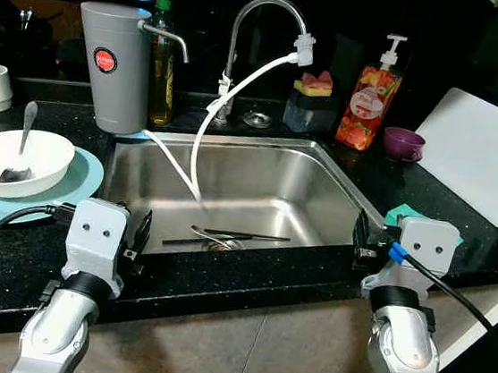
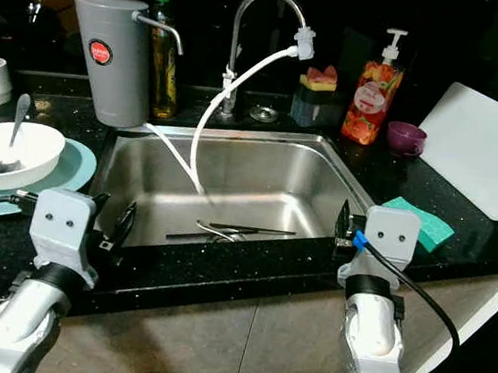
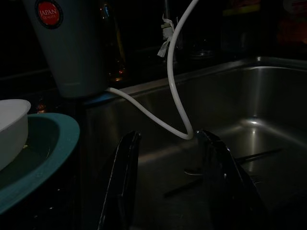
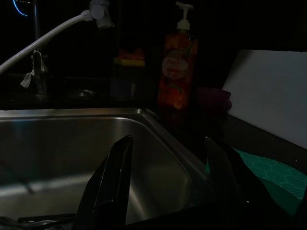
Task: Kitchen organization
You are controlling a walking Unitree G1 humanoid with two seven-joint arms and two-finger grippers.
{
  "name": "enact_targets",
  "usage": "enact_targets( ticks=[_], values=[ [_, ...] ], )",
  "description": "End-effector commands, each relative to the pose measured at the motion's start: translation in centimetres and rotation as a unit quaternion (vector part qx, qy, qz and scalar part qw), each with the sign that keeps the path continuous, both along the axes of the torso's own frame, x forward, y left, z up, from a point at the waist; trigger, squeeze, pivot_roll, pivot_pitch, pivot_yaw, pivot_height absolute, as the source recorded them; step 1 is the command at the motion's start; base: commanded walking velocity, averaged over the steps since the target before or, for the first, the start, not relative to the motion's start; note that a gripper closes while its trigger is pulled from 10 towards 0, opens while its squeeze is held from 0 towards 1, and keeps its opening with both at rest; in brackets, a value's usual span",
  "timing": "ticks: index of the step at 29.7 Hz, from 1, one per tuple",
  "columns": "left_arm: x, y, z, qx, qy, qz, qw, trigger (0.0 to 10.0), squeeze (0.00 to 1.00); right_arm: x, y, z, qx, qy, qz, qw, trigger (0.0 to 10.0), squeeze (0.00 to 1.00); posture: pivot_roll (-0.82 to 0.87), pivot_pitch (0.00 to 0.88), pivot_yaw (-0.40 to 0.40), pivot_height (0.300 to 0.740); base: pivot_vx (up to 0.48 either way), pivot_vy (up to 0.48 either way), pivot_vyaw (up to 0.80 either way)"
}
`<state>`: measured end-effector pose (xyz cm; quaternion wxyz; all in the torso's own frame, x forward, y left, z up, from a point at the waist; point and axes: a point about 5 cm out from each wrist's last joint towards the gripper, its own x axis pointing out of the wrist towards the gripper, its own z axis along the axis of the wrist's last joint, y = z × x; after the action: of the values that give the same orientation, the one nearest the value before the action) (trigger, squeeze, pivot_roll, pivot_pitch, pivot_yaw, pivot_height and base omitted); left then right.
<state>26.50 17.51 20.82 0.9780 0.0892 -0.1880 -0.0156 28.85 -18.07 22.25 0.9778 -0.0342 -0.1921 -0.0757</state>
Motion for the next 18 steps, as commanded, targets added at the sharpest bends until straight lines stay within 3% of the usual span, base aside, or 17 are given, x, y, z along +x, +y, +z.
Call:
enact_targets(
  ticks=[1, 18],
  values=[
    [-0.03, -0.04, -0.16, 0.000, 0.001, -0.001, 1.000, 10.0, 0.00, -0.08, -0.06, 0.14, 0.003, -0.003, -0.002, 1.000, 10.0, 0.00, 0.11, 0.111, -0.077, 0.740, 0.000, 0.000, 0.00],
    [-0.17, -0.02, -0.22, 0.000, 0.004, -0.002, 1.000, 10.0, 0.00, -0.12, 0.07, 0.15, 0.003, -0.003, 0.001, 1.000, 10.0, 0.00, 0.12, 0.121, -0.078, 0.740, 0.000, 0.000, 0.00]
  ],
)
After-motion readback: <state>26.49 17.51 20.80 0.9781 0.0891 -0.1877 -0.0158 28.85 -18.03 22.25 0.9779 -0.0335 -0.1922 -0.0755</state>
